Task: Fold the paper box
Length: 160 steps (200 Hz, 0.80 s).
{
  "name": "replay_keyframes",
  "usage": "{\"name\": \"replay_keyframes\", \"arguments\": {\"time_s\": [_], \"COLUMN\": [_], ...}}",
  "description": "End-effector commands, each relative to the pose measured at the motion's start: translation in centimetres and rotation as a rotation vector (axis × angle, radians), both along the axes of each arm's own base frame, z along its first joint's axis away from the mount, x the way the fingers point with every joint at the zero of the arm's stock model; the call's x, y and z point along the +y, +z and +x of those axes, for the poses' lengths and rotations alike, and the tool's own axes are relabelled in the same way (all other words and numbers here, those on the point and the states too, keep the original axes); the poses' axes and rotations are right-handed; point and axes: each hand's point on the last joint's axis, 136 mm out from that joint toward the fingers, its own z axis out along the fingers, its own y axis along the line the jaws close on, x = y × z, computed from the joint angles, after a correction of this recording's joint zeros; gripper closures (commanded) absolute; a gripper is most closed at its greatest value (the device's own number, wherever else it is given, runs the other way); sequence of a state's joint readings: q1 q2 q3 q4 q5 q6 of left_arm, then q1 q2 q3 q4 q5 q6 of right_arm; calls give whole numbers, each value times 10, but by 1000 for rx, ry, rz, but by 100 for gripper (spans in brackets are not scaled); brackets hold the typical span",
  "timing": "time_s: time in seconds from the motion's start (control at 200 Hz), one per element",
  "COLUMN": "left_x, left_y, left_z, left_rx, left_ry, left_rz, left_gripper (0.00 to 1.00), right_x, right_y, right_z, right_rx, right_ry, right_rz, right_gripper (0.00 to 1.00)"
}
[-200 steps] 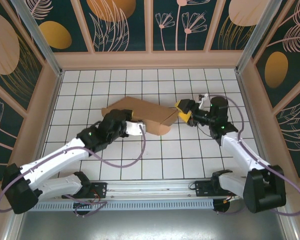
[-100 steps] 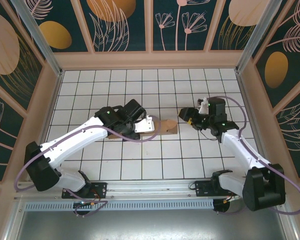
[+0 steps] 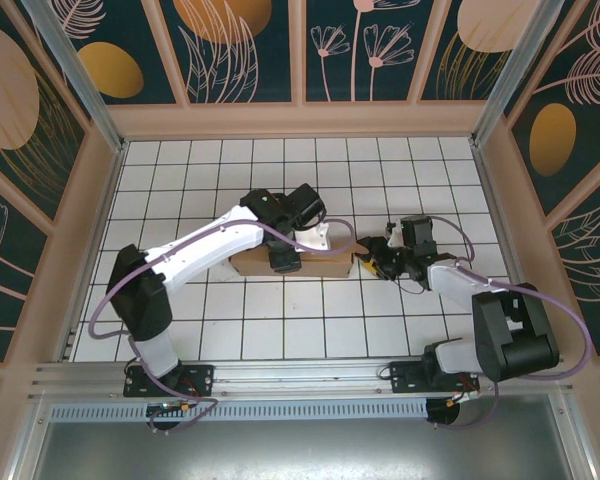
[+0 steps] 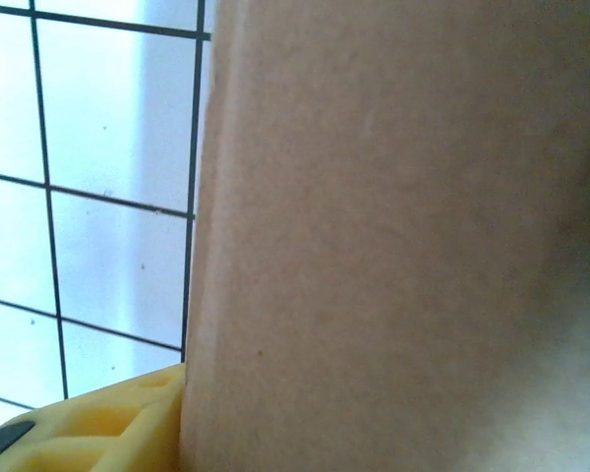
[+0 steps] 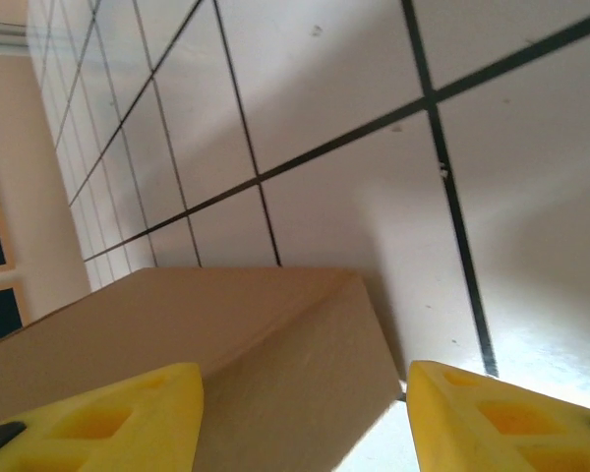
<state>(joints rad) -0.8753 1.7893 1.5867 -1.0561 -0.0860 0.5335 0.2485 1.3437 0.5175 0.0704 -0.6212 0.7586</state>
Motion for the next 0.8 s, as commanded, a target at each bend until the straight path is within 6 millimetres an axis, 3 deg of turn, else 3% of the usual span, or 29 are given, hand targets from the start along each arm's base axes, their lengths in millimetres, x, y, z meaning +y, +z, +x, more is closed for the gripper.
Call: {"name": "replay_keyframes", "arguments": {"time_s": [0.0, 0.13, 0.28, 0.46, 0.626, 0.661, 0.796], "left_x": [-36, -35, -40, -39, -32, -31, -33], "left_y": [-21, -27, -6, 0, 18, 36, 53], "left_z": [18, 26, 44, 42, 49, 50, 52], "left_rx": [1, -29, -140, -162, -219, -250, -252], "left_ry": [14, 35, 54, 41, 58, 62, 58], "left_rz": [-94, -85, -180, -243, -251, -286, -344], "left_gripper": [46, 42, 33, 28, 23, 21, 16], "right_x": [26, 21, 16, 8, 1, 0, -1], "right_y": [16, 12, 12, 22, 36, 39, 43], "right_z": [-13, -13, -11, -6, 0, 1, 4], "right_rx": [-47, -46, -52, -86, -121, -125, -132], "right_ry": [140, 133, 126, 106, 81, 74, 69], "right_rz": [89, 61, 32, -23, -52, -55, -56], "right_gripper": [43, 43, 42, 36, 32, 31, 30]}}
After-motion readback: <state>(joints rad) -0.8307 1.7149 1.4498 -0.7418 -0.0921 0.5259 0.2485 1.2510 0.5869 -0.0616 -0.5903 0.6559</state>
